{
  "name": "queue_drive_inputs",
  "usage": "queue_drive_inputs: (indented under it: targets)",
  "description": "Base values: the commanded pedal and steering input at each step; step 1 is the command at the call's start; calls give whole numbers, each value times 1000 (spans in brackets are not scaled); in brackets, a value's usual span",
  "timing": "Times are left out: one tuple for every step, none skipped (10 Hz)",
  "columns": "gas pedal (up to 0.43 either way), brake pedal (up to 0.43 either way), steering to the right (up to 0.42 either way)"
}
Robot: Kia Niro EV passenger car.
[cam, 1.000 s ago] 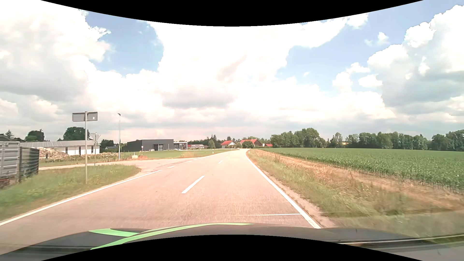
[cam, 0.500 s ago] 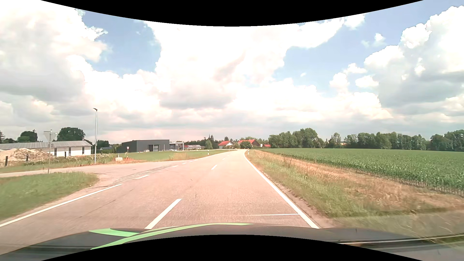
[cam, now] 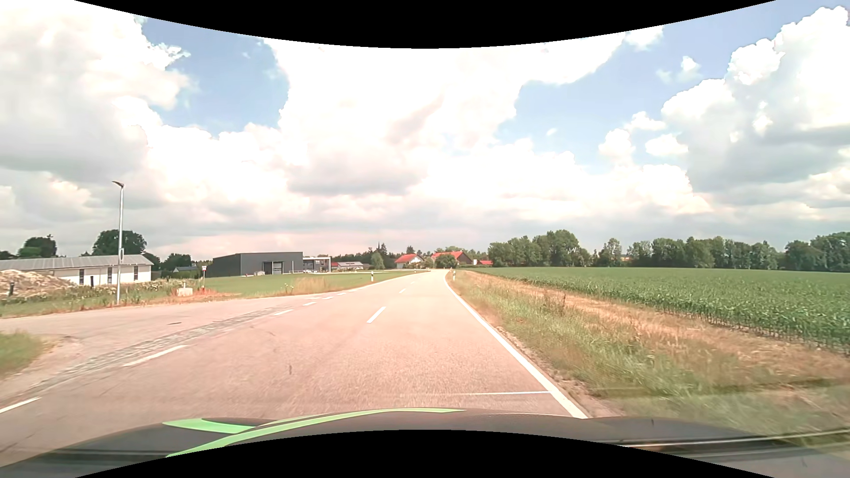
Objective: Follow the waypoints while adhering to traffic rules and regulations
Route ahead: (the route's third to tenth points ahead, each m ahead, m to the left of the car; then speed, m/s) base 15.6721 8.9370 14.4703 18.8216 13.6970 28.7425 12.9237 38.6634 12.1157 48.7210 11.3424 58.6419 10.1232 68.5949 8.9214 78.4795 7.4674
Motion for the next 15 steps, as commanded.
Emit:
queue_drive_inputs:
  targets:
    - [0, 244, 12]
    - [0, 244, 12]
    - [0, 244, 12]
    - [0, 244, 12]
    - [0, 244, 11]
    - [0, 238, 9]
    - [0, 244, 7]
    - [0, 244, 6]
    - [0, 238, 4]
    - [0, 238, -6]
    - [0, 238, -24]
    - [0, 238, -51]
    - [0, 232, -71]
    - [0, 220, -104]
    - [0, 201, -147]
